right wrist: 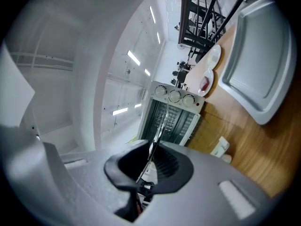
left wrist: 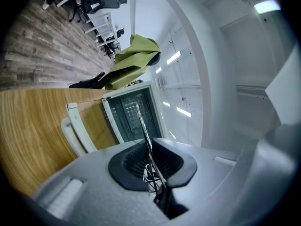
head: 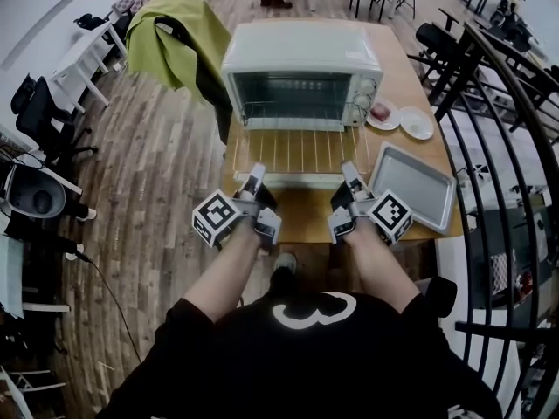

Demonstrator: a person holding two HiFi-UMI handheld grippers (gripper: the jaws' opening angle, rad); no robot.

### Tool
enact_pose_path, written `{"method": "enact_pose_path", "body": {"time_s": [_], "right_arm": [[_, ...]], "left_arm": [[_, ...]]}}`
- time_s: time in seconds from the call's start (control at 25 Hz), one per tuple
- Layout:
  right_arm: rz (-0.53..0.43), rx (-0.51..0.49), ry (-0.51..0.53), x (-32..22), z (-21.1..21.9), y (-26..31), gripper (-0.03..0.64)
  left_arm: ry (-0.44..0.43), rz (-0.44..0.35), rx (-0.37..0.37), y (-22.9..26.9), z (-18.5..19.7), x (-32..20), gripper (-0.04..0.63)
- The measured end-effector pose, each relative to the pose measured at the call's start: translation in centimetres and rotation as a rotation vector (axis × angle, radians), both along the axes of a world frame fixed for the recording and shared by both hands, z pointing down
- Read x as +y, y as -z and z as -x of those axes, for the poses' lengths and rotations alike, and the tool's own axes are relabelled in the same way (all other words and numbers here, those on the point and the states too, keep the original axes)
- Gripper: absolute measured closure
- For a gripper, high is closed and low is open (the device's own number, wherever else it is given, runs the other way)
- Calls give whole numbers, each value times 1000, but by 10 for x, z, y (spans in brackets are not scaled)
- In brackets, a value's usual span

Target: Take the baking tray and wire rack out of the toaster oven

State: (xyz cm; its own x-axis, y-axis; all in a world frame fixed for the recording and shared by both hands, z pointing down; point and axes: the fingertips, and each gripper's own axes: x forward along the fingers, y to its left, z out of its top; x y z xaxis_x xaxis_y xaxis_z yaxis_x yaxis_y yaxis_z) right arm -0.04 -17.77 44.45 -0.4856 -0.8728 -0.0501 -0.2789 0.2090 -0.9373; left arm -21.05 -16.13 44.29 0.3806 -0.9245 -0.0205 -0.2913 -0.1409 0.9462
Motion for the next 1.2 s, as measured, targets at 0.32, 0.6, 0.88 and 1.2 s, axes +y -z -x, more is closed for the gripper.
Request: {"method": "enact_pose_path", "body": {"time_s": [0.32,0.6,0.88,1.2], "right_arm": [[-15,15,-59,44,-61,5,594],[-18,25,-170,79,-134,8,594],[-23,34,-283,112,-201,11,594],[-4,45,-403,140,-262,12,592]], "left_arm": [[-73,-7,1,2,-61,32,565],[-186,-8,1,3,-135,46,565],[-297,-11,4,4,-205,56,565],[-418,1,4,5,-271,62,563]]}}
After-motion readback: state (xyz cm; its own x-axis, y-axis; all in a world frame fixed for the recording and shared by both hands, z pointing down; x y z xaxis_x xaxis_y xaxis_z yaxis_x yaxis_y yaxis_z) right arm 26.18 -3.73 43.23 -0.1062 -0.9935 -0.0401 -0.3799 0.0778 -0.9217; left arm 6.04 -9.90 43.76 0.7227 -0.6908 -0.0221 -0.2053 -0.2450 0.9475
